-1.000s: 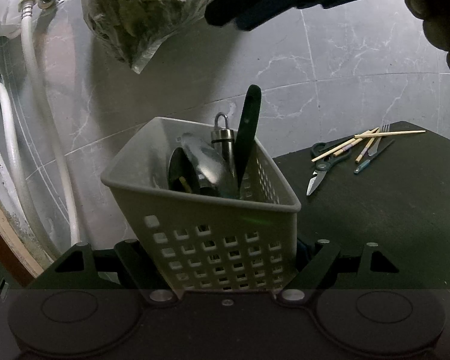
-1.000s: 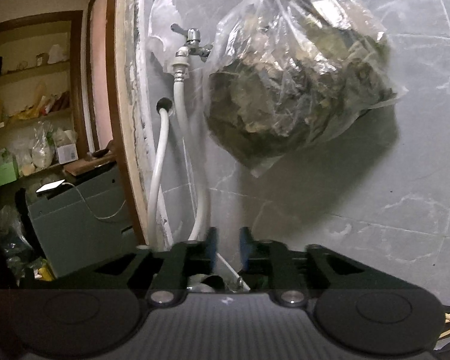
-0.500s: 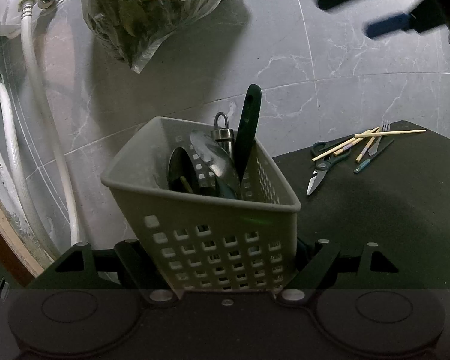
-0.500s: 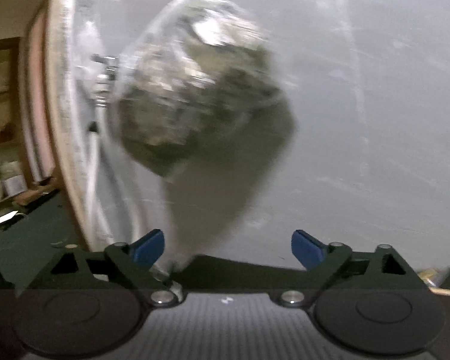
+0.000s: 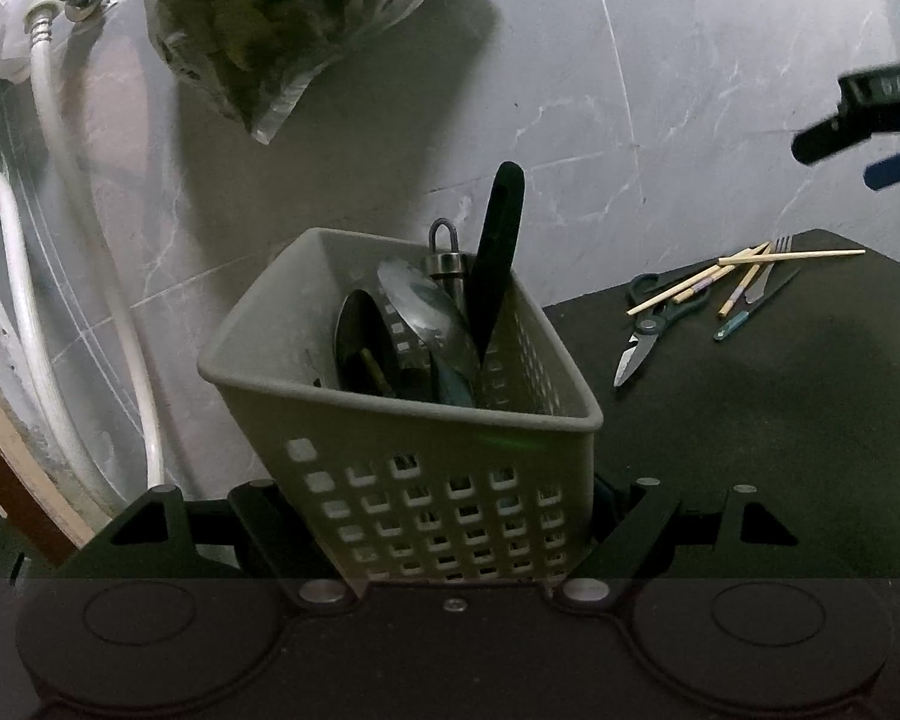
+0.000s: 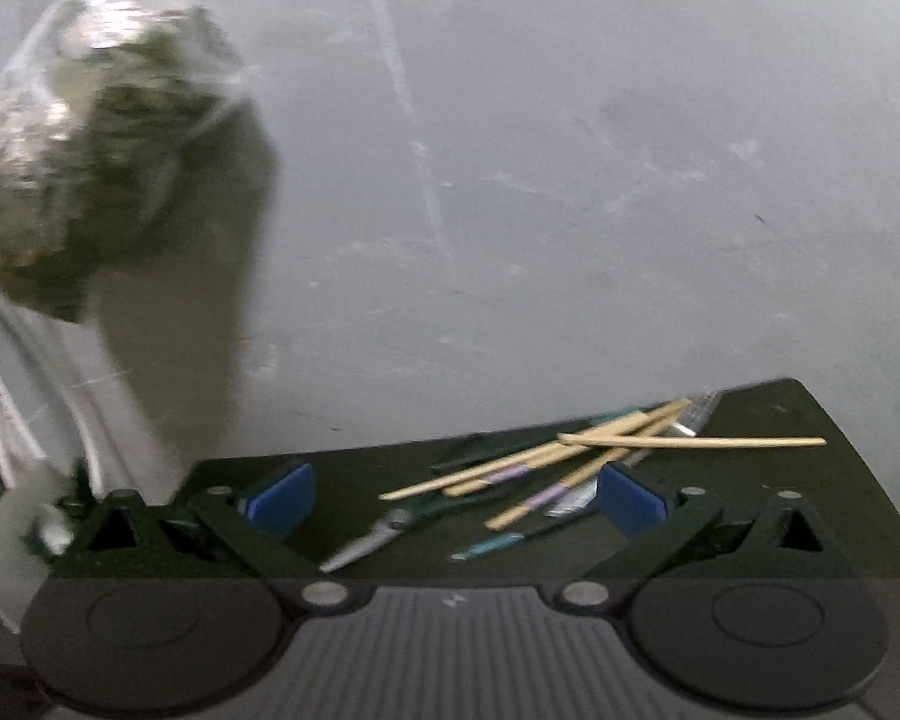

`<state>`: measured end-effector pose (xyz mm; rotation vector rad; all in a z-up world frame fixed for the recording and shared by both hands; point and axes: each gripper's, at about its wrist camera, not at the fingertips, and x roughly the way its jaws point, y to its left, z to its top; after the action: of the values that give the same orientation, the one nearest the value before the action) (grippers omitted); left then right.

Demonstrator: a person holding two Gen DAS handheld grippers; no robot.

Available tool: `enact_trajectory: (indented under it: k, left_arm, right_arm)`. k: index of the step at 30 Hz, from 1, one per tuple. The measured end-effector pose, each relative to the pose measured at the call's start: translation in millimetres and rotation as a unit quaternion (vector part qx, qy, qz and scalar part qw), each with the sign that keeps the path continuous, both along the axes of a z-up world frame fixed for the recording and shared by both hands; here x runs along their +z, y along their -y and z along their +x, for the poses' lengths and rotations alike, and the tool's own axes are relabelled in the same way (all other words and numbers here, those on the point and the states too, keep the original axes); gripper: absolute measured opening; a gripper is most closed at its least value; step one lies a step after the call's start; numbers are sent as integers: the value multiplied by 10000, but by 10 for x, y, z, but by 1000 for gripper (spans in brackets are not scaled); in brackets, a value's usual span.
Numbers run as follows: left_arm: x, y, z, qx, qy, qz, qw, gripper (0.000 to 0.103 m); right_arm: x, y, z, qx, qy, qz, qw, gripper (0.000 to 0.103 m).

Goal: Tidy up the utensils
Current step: 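Reach the right tool to the chopstick pile and grasp a silver fork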

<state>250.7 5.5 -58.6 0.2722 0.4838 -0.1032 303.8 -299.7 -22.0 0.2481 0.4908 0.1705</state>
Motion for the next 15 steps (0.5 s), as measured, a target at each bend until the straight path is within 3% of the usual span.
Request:
enact_trajectory:
  k: [8, 15]
  left_arm:
    - [27, 199, 68, 186, -72, 103, 9997, 82]
    - [46, 310, 106, 321, -140, 108, 9993, 82]
  right_arm:
    - [-308, 647, 497, -425, -321, 207, 9984, 103]
    - [-647, 1112, 1167, -573, -616, 220, 9962, 103]
